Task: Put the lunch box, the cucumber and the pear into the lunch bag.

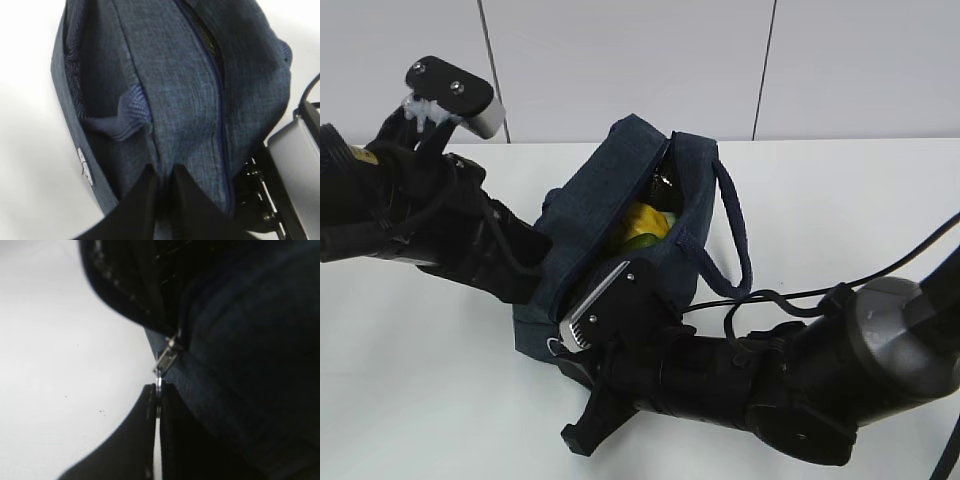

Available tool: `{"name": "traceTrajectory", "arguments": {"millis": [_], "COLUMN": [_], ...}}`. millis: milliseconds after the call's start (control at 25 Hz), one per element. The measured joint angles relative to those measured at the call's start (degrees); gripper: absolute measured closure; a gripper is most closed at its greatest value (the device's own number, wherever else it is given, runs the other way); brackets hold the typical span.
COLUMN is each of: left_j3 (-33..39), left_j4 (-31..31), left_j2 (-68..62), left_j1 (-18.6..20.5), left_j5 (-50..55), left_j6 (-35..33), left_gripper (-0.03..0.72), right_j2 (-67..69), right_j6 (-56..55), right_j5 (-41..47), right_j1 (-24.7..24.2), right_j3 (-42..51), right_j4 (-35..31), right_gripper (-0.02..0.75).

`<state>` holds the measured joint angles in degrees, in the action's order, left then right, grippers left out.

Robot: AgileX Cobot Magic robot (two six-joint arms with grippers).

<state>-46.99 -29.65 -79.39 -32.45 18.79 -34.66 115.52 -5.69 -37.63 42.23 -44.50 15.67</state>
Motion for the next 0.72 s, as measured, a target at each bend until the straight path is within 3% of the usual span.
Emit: {"name": "traceTrajectory", "arguments": {"millis": [720], "left_j3": [0.0], "left_j4": [1.0], "left_j2": [0.0], "left_j1": [0.0], "left_j5": [-0.7], "left_j6": [0.0], "left_gripper": [0.683], "right_j2": [-4.0], "right_j6": [-2.7], "right_j5": [0.5], "right_j1": [0.0], "right_j3": [1.0], "right_j4": [3.9], "right_gripper": [0.738]}}
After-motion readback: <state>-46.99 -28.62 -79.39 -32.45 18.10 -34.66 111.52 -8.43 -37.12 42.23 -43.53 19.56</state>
